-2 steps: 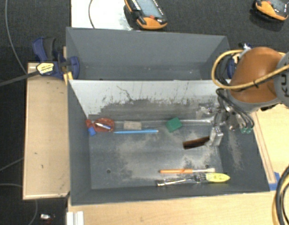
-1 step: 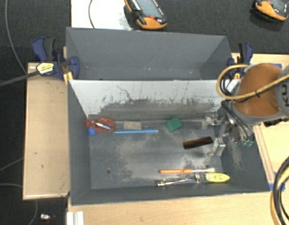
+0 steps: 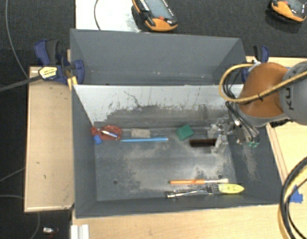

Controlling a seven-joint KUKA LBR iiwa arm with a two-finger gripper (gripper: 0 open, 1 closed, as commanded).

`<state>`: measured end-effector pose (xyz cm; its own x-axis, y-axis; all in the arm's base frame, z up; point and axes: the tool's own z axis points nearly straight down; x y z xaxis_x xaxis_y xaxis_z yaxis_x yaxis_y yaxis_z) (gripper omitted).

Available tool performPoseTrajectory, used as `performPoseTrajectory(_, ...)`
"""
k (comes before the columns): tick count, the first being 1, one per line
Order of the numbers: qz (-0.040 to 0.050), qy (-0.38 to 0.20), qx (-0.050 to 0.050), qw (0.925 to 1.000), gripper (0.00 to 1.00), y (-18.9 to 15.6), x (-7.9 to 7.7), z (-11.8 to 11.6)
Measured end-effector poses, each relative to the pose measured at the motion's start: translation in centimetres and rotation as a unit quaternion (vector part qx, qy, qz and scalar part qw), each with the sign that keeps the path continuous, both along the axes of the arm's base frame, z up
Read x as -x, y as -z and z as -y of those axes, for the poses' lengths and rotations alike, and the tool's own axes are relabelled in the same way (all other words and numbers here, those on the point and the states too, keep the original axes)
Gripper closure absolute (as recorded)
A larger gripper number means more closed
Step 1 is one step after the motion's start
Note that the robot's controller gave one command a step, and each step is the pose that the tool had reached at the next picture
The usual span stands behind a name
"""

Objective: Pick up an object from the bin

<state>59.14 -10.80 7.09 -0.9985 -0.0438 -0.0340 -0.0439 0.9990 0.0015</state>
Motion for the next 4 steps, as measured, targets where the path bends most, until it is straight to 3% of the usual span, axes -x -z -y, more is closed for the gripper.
performPoseTrajectory(1, -0.0001, 0.000, 0.000, 1.0000, 1.00, 0.0, 0.0, 0.0)
performPoseTrajectory(2, 0.0017, 0.040, -0.001, 0.9992, 1.00, -6.0, 0.7, 0.4)
performPoseTrajectory(3, -0.0005, 0.059, -0.003, 0.9982, 1.00, -8.8, 1.0, -3.5)
performPoseTrajectory(4, -0.0005, 0.059, -0.003, 0.9982, 1.00, -8.8, 1.0, -3.5)
